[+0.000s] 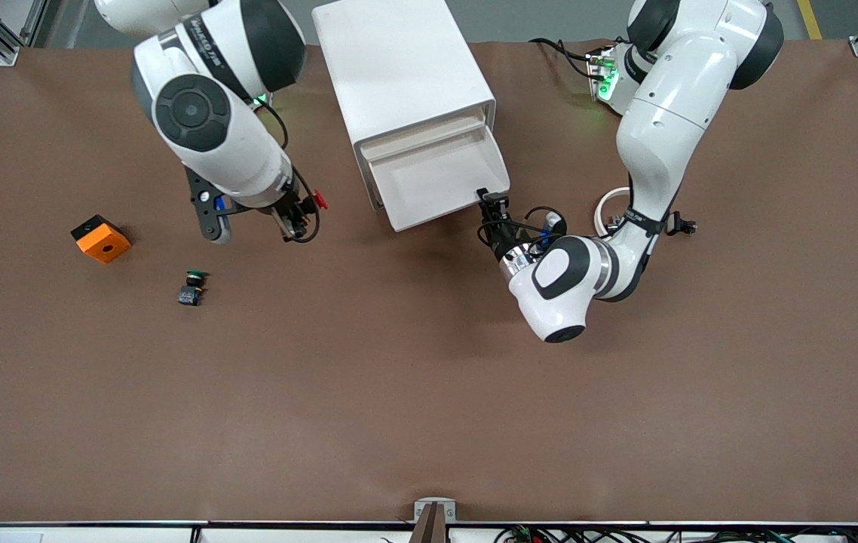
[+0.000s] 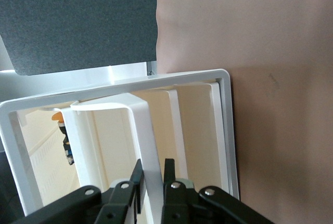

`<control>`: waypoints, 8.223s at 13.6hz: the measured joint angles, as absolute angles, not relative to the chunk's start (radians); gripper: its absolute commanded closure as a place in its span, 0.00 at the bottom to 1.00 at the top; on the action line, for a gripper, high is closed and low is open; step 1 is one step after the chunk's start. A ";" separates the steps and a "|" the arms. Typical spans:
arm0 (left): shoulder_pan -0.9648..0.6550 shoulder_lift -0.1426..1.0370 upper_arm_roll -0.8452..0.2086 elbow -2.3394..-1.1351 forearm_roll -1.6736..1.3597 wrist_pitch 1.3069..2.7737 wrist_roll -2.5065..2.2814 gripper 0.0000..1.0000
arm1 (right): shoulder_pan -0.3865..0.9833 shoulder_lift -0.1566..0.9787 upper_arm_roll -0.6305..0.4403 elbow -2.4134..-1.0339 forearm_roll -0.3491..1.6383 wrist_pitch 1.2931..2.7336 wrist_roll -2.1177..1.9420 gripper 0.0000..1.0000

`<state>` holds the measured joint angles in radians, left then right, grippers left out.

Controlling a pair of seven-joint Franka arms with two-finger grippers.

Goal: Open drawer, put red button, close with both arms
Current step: 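Lower the red button into the open drawer with the right gripper, then open the right gripper over the drawer while the left gripper releases the drawer, then retract the right gripper while the left gripper moves to the drawer front, then push the drawer front into the cabinet with the left gripper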

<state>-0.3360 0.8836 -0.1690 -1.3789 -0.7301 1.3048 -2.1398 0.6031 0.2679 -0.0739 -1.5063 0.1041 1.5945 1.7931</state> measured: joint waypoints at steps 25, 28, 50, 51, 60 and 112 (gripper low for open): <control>-0.323 0.891 -0.177 -1.357 -0.709 1.279 -2.134 0.00 | 1.053 0.442 -0.072 -1.443 0.159 1.869 2.531 1.00; -0.313 0.890 -0.178 -1.330 -0.709 1.262 -2.121 0.00 | 1.081 0.461 -0.073 -1.489 0.159 1.949 2.557 1.00; -0.272 0.738 -0.190 -1.309 -0.108 1.484 -1.206 0.00 | 1.098 0.523 -0.082 -1.540 0.158 2.008 2.565 1.00; -0.271 0.735 -0.189 -1.309 -0.097 1.524 -1.191 0.00 | 1.098 0.523 -0.084 -1.540 0.158 2.008 2.565 1.00; -0.299 0.719 -0.193 -1.309 0.086 1.754 -1.205 0.00 | 1.092 0.523 -0.093 -1.535 0.113 2.025 2.560 0.00; -0.534 0.518 -0.417 -1.684 0.156 2.056 -1.298 0.00 | 0.006 -0.023 -0.105 -1.700 0.014 1.564 -0.067 0.00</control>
<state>-0.5341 0.5184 -0.4174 -1.6836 0.1559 2.0556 -1.2982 0.0056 -0.0230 -0.1047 -1.7001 0.0137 1.5643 -0.0666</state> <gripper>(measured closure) 0.000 0.000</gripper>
